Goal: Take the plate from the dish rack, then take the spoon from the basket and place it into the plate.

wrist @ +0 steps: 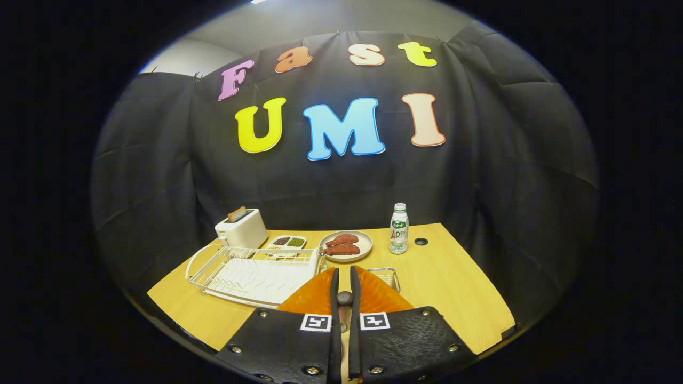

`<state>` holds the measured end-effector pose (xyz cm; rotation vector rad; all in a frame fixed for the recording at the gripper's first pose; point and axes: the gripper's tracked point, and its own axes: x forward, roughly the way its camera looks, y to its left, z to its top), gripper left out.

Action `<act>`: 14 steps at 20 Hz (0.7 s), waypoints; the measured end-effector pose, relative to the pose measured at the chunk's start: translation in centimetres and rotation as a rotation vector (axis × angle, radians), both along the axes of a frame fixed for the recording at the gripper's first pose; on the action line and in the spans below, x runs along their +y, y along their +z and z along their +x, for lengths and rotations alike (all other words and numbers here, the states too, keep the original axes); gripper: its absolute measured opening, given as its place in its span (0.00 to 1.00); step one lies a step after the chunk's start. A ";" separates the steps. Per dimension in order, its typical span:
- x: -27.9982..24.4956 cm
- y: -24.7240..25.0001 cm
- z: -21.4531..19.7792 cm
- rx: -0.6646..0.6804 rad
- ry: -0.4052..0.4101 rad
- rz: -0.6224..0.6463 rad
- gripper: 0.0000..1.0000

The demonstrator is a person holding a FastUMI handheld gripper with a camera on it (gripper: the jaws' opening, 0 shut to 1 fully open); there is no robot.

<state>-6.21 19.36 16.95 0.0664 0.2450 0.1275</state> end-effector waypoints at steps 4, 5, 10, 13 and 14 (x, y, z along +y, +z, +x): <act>3.1 -1.4 -0.3 0.033 0.061 -0.004 0.05; 4.0 -1.8 -0.4 0.044 0.081 -0.005 0.05; 7.4 -3.3 -0.7 0.084 0.156 -0.033 0.05; 9.0 -4.2 -0.6 0.099 0.190 -0.040 0.05; 9.6 -4.5 -0.5 0.104 0.201 -0.036 0.05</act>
